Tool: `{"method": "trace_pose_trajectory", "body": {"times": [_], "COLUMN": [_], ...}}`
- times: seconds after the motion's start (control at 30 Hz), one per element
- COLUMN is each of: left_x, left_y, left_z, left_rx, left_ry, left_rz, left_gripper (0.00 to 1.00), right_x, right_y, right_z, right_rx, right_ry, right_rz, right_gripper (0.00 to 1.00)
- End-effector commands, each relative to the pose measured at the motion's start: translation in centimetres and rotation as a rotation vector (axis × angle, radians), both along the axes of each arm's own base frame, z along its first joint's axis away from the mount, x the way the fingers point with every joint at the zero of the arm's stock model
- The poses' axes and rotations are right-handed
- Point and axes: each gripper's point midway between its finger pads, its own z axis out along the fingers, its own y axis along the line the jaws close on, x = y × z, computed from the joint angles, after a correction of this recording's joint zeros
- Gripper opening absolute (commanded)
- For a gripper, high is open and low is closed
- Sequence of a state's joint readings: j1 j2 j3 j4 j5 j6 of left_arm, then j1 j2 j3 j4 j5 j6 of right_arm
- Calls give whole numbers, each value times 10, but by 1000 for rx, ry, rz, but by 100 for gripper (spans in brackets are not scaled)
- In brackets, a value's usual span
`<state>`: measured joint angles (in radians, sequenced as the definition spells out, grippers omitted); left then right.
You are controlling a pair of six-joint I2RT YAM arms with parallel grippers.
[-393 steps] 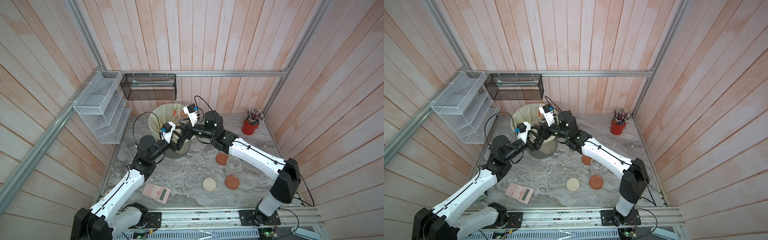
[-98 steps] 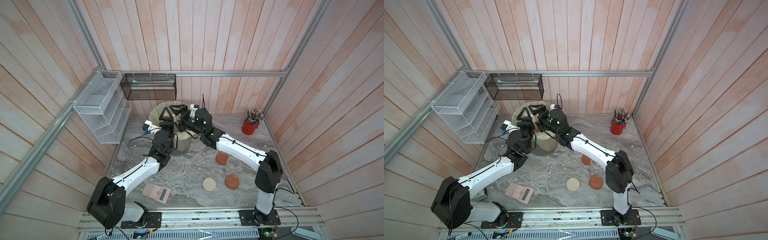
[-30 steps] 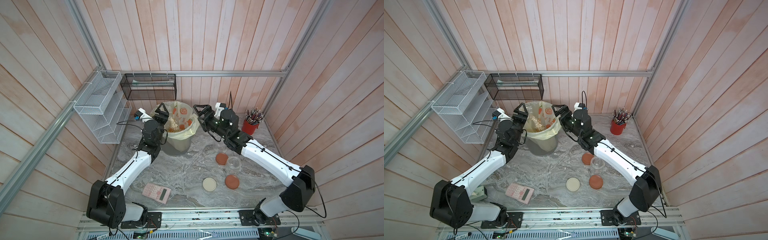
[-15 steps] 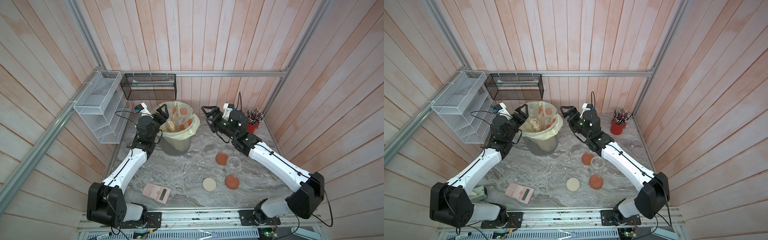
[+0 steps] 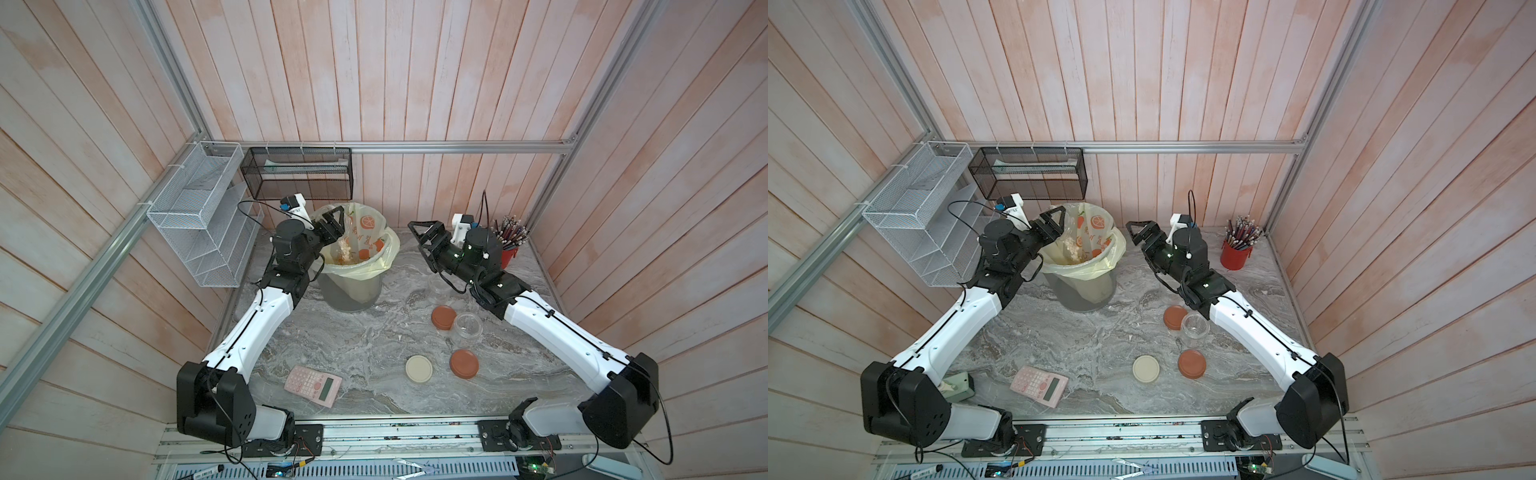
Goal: Empty expired oatmeal from jars
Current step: Pour the expired oatmeal into the trash bin.
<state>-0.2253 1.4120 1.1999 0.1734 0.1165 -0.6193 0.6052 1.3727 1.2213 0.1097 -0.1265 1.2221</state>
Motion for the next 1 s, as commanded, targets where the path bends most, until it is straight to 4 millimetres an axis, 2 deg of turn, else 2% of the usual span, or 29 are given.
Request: {"method": "trace_pose_trajectory", "body": {"times": [0.0, 0.27, 0.4, 0.67, 0.97], "left_x": [-2, -1, 1, 15, 17], "left_y": [-1, -1, -8, -13, -13], "left_z": [18, 21, 19, 1, -14], "left_rx": [63, 196, 267, 404, 512], "left_ry": [-57, -66, -58, 54, 85], "left_rz": [-31, -47, -92, -150, -169], "left_gripper": [2, 2, 2, 1, 1], "right_x": [-6, -5, -3, 1, 4], "right_y": [-3, 5, 11, 26, 24], "right_z": [0, -2, -1, 2, -7], "right_rx": [-19, -28, -45, -95, -160], "right_ry": [-20, -24, -35, -82, -93], "right_rz": [24, 63, 91, 155, 144], "right_gripper": [98, 98, 98, 98, 98]}}
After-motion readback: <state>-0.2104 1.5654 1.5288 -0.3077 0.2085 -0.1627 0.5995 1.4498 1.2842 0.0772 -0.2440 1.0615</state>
